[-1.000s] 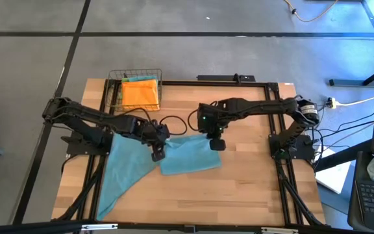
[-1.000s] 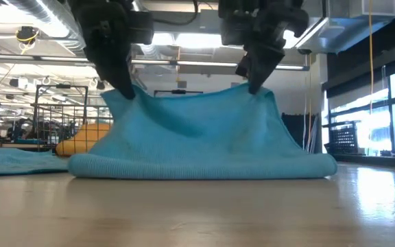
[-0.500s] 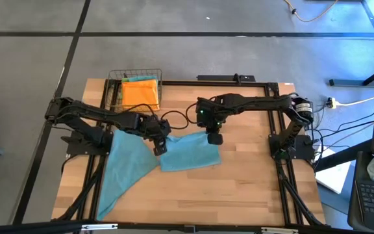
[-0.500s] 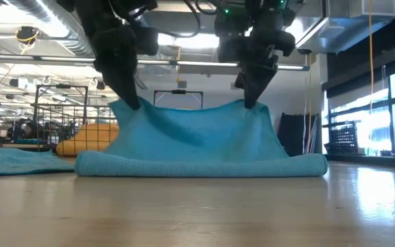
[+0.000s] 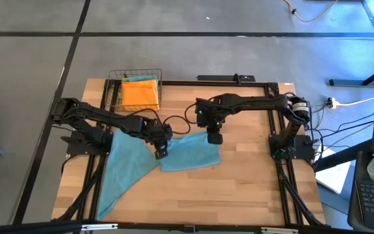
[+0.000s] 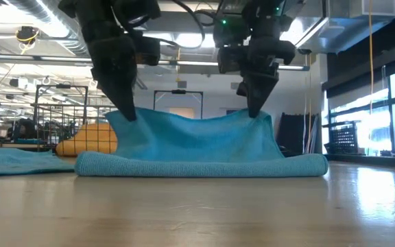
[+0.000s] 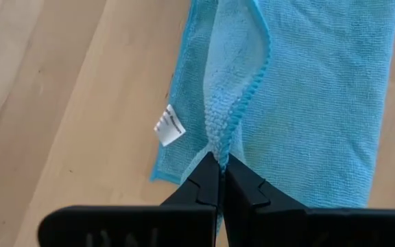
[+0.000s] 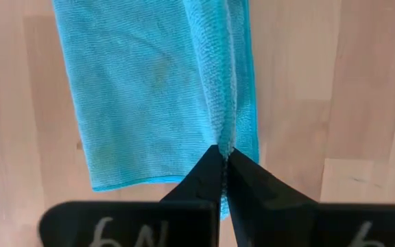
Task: Fold microfiber towels
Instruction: Fold the right light blue microfiber cloth
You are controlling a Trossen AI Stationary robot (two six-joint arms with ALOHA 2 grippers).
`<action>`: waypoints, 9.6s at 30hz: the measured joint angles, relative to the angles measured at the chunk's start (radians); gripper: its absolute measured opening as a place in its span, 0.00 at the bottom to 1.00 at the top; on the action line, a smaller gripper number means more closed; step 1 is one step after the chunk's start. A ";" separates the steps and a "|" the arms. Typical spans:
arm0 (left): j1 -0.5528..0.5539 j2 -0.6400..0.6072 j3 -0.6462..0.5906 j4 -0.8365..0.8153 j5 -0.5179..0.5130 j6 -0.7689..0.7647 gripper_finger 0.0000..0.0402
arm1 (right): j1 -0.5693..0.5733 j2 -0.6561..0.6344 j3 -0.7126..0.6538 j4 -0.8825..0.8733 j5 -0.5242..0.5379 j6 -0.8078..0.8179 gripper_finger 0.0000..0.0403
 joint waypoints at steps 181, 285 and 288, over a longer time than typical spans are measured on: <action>-0.618 -0.480 0.148 -0.154 -0.182 -0.451 0.01 | 0.361 0.507 0.408 0.504 0.106 0.400 0.54; -0.434 0.007 -0.570 1.119 -0.421 0.231 0.52 | 0.393 0.518 0.955 -0.283 0.253 0.583 0.02; -0.403 0.029 -0.548 1.112 -0.429 0.231 0.52 | 0.395 0.518 0.955 -0.287 0.253 0.586 0.02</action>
